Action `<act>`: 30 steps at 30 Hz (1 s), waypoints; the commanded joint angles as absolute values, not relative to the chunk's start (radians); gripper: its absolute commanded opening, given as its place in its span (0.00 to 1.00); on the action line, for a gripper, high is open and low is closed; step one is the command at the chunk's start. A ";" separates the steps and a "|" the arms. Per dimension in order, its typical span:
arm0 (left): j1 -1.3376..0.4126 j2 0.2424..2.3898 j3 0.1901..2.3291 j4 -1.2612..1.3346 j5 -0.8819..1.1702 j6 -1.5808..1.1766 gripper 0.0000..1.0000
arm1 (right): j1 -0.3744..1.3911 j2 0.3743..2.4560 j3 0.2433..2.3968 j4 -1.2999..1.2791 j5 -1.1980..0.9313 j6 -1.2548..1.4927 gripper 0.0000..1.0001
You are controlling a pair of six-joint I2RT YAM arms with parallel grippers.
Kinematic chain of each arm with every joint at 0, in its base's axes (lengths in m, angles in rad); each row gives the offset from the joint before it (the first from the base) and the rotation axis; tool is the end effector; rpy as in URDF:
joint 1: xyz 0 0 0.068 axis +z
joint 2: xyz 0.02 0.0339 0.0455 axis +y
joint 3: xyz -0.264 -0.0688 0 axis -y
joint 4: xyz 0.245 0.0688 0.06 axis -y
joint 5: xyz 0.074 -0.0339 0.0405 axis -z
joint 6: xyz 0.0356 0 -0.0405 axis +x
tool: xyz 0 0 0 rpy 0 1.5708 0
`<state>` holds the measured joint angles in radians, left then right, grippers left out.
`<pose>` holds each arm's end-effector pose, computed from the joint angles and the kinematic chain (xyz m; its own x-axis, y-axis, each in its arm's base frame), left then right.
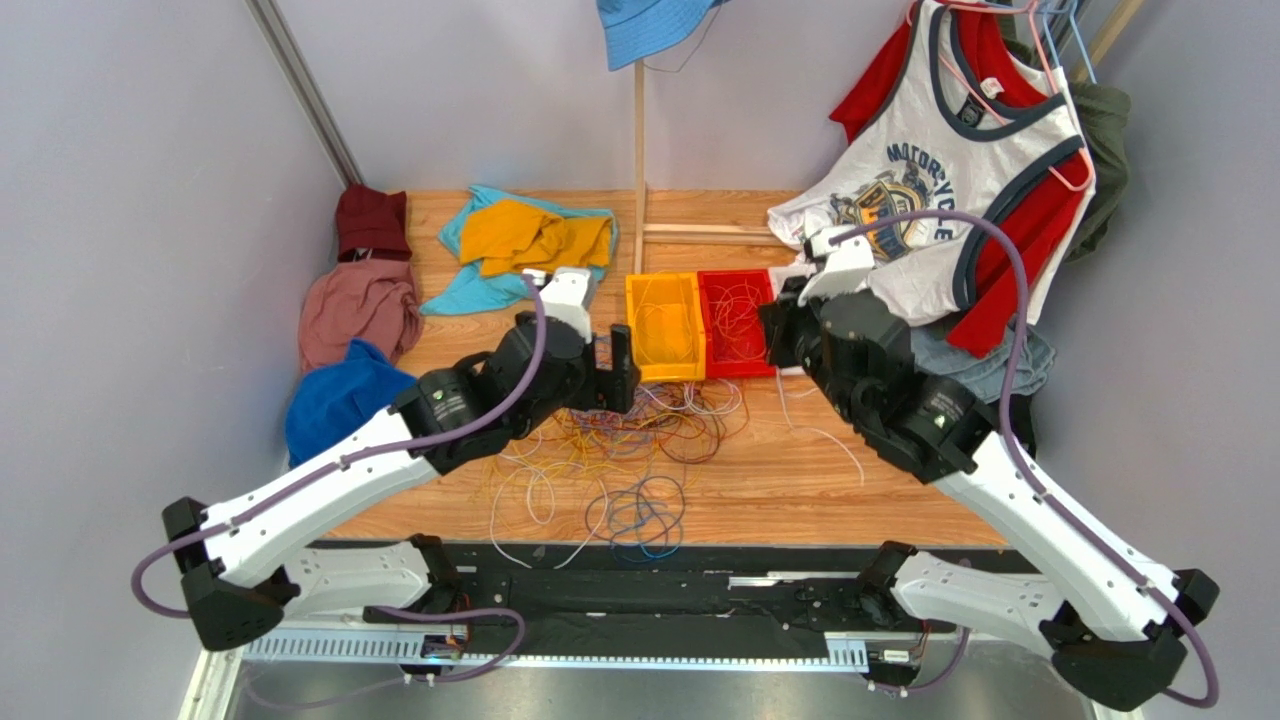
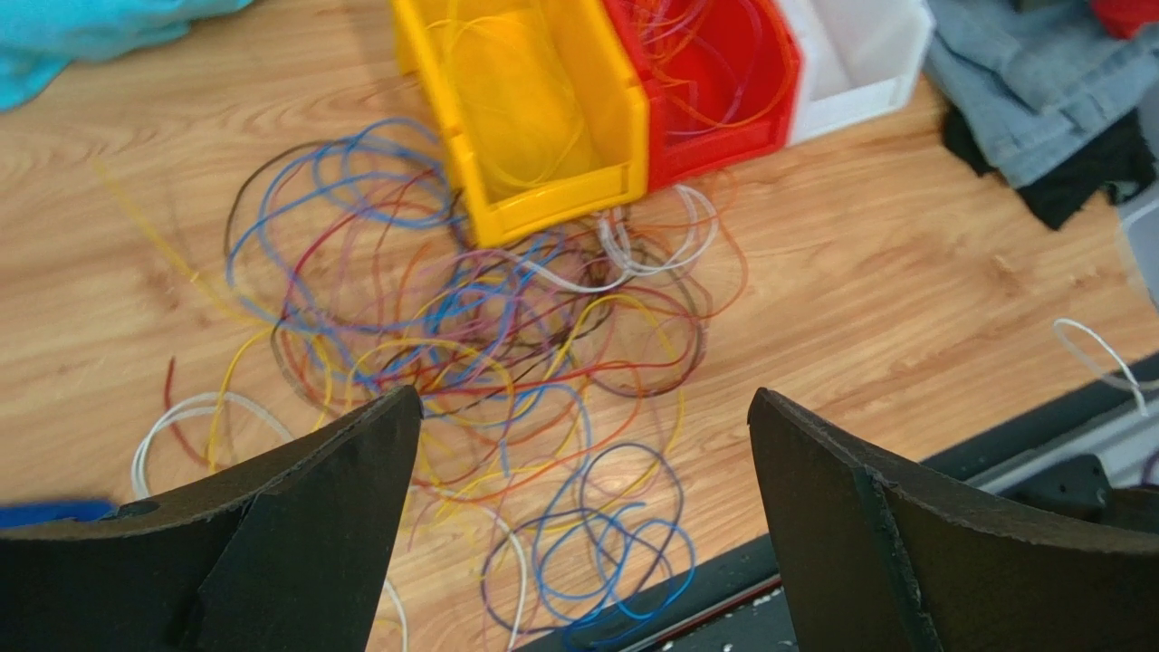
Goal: Untangle the cables
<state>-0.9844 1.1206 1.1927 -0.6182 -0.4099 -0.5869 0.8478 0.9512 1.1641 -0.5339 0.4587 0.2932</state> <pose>0.1426 -0.1890 0.3733 -0.5580 -0.0779 -0.8262 0.3200 0.8984 -0.3009 0.1402 0.1350 0.4054 -0.3138 0.0360 -0.9488 -0.3172 0.9379 0.1405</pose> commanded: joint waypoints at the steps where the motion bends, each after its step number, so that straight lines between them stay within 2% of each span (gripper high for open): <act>1: -0.968 0.953 1.054 -0.626 -0.495 -0.711 0.99 | 0.700 1.011 1.301 -0.555 0.433 0.322 0.00; 5: -0.968 0.810 0.882 -0.568 -0.428 -0.793 0.99 | 0.551 1.116 1.351 -0.491 0.399 0.327 0.00; 12: -0.969 0.575 0.591 -0.446 -0.331 -0.897 0.99 | 0.469 1.252 1.332 -0.249 0.391 0.218 0.00; 20: -0.968 0.473 0.508 -0.483 -0.331 -0.916 0.99 | 0.420 1.413 1.284 -0.043 0.422 0.126 0.00; 30: -0.969 0.471 0.443 -0.471 -0.316 -0.926 0.99 | 0.345 1.539 1.269 0.046 0.413 0.092 0.00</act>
<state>-0.9688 0.4721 0.4686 -0.5129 -0.3294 -0.9077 0.3679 1.5169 1.2736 -0.0711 0.4099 0.1268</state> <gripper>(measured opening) 0.990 0.006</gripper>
